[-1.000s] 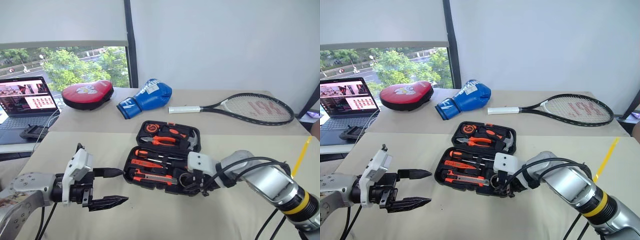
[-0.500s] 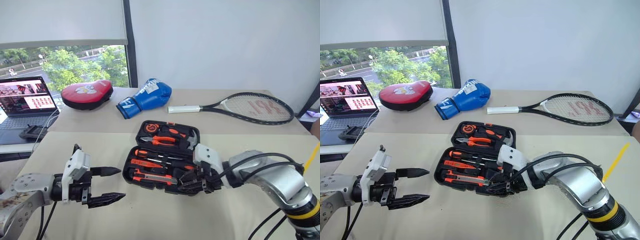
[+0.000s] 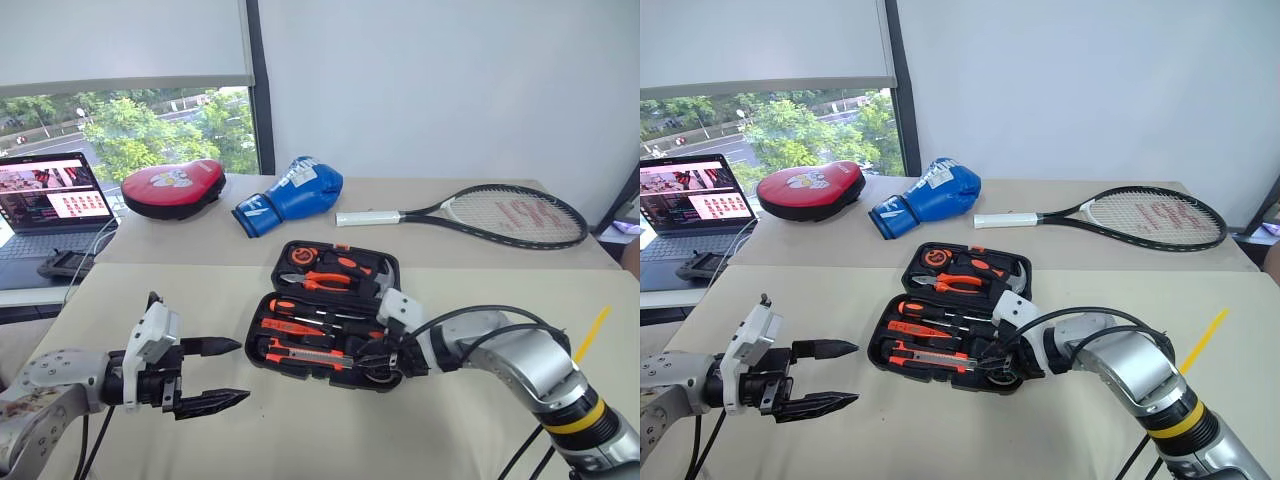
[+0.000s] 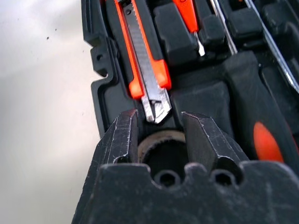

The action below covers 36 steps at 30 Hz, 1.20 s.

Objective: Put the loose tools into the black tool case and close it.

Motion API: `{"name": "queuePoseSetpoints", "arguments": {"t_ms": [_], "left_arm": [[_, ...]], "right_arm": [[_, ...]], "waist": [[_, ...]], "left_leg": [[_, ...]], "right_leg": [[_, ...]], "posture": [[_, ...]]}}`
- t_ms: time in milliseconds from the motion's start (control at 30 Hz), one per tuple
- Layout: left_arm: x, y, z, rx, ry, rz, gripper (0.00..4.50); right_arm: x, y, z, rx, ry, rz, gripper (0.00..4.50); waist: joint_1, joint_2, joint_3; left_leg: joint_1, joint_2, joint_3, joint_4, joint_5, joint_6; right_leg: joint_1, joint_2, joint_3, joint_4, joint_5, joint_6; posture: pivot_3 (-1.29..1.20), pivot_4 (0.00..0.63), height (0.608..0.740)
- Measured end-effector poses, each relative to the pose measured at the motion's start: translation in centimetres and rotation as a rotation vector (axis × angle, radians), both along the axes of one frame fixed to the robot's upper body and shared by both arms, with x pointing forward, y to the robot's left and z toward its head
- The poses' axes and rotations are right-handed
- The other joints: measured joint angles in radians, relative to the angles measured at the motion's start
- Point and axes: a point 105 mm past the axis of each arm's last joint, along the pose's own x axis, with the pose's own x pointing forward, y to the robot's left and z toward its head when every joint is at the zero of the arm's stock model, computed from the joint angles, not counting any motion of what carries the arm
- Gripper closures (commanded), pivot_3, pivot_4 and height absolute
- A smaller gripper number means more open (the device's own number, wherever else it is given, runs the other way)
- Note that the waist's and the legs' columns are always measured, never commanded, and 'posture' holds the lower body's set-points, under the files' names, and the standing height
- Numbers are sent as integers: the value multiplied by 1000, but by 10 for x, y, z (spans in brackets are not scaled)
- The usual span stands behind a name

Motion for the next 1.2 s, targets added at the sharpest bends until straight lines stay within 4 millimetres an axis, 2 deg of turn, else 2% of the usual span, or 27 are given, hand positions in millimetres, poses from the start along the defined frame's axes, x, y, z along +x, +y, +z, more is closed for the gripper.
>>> {"name": "queuePoseSetpoints", "arguments": {"t_ms": [133, 233, 333, 400, 500, 533, 633, 667, 733, 800, 900, 1000, 1100, 1133, 1167, 1200], "left_arm": [[-1, 0, -3, -9, 11, 7, 0], [2, -1, -1, -37, -1, 34, 0], [11, -3, 3, -73, -24, 81, 0], [21, -5, 9, -114, -36, 129, 0], [49, -8, 19, -190, -56, 272, 0], [70, -11, 23, -218, -58, 367, 0], [110, -16, 28, -204, -3, 534, 0], [115, -17, 26, -179, 13, 558, 0], [142, -13, 22, -66, 88, 696, 0], [165, -17, 19, -24, 175, 743, 0], [188, -24, 10, 51, 250, 773, 0], [201, -28, 2, 71, 308, 781, 0], [212, -26, -4, 113, 343, 800, 0], [215, -28, -5, 133, 339, 799, 0], [220, -29, -5, 147, 333, 799, 0], [221, -30, -5, 151, 330, 799, 266]], "right_arm": [[1, 4, 3, 91, -39, -18, 2710], [7, 6, 22, 258, -158, -55, 2710], [10, -1, 47, 398, -246, -124, 2044], [11, -10, 60, 437, -299, -178, 1301], [17, -25, 66, 437, -335, -288, 339], [25, -35, 68, 408, -350, -374, 65], [43, -53, 76, 304, -403, -485, 65], [46, -54, 76, 292, -402, -498, 65], [61, -61, 71, 251, -340, -590, 65], [73, -67, 56, 171, -271, -651, 65], [90, -72, 46, 54, -213, -745, 65], [98, -76, 44, 11, -166, -797, 65], [107, -70, 37, 46, -58, -816, 65], [111, -68, 35, 69, -18, -828, 453], [116, -66, 33, 88, 21, -836, 606], [117, -65, 32, 92, 30, -837, 689]], "waist": [[1, 0, 0], [3, 0, 0], [4, 0, 0], [4, 0, 0], [8, 0, 0], [10, 0, 0], [5, -1, 1], [4, -1, 1], [-2, -3, 2], [-3, -3, 2], [-6, -3, 2], [-11, -3, 2], [-20, -3, 2], [-22, -3, 2], [-23, -3, 2], [-23, -3, 2]], "left_leg": [[0, 0, 0, 0, 0, 0], [0, 0, 0, 0, 0, 0], [0, 0, -1, 0, 0, 0], [0, 0, -1, 0, 0, 0], [1, -1, -2, 1, 1, -1], [1, -2, -2, 1, 2, -1], [1, -5, -2, 0, 6, -1], [1, -5, -2, 0, 6, -1], [2, -5, -2, 0, 7, -1], [2, -5, -1, 0, 7, -1], [-1, -6, 0, -1, 8, -1], [-3, -5, 0, -1, 8, 0], [-6, -6, 0, -2, 8, 0], [-7, -7, 0, -2, 8, 0], [-7, -7, 0, -2, 8, 0], [-8, -7, 0, -2, 8, 0]], "right_leg": [[0, 0, 0, 0, 0, 0], [0, 1, 0, 0, 0, 0], [1, 1, 0, 0, 0, 1], [1, 1, 1, 0, 1, 1], [2, 1, 1, 1, 1, 1], [2, 1, 1, 2, 2, 2], [2, 2, 1, 1, 6, 2], [3, 2, 1, 2, 6, 2], [3, 4, 1, 2, 6, 1], [3, 4, 1, 2, 6, 1], [0, 4, 2, 2, 6, 2], [-1, 4, 1, 3, 6, 3], [-3, 4, 0, 0, 5, 5], [-3, 4, 0, 0, 5, 6], [-4, 3, 0, 0, 5, 7], [-4, 3, 0, 0, 5, 7]], "posture": [[0, 150, 740], [0, 150, 740], [0, 150, 740], [0, 150, 740], [0, 150, 740], [0, 150, 740], [0, 150, 740], [0, 150, 740], [0, 150, 740], [0, 150, 740], [0, 150, 740], [0, 150, 740], [0, 150, 740], [0, 150, 740], [0, 150, 740], [0, 150, 740]]}}
